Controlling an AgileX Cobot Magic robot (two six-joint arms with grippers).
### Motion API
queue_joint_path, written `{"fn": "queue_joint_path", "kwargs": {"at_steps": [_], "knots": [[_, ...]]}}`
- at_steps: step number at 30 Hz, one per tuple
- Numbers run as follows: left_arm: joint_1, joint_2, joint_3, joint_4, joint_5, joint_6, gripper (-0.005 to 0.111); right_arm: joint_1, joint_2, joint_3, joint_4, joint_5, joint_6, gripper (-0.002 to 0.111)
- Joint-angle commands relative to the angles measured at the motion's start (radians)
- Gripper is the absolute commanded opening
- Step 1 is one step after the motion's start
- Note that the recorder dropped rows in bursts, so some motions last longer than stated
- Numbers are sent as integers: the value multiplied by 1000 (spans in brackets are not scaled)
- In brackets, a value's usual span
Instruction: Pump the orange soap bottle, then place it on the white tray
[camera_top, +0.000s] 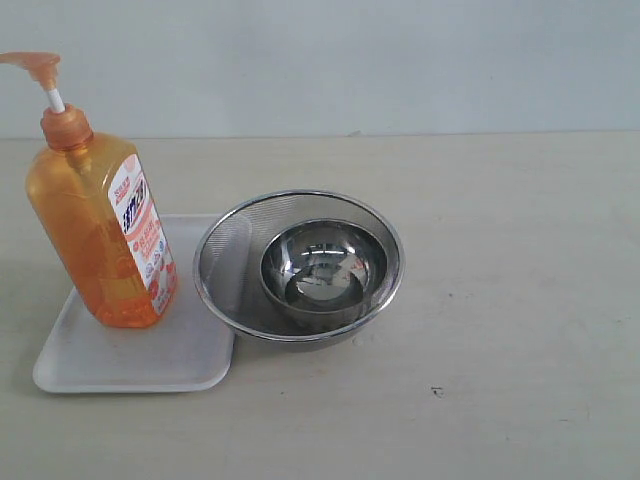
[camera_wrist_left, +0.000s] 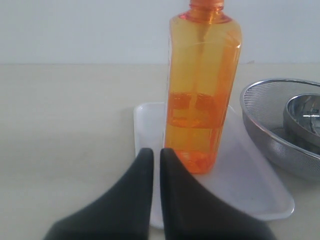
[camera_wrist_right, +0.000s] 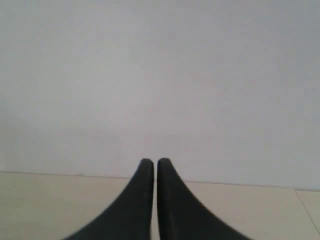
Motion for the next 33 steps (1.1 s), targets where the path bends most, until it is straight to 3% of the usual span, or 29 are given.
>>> {"fn": "queue_joint_path", "kwargs": {"at_steps": [1,9,33], "knots": [[2,-2,3,-9,-8,-6,5,-12,-42,67,-4,-37,22,0],[2,-2,3,-9,-8,-6,5,-63,-134,212,3,-116,43,0],[2,-2,3,-9,-8,-6,5,-63,-400,613,3,-224,102,0]]}}
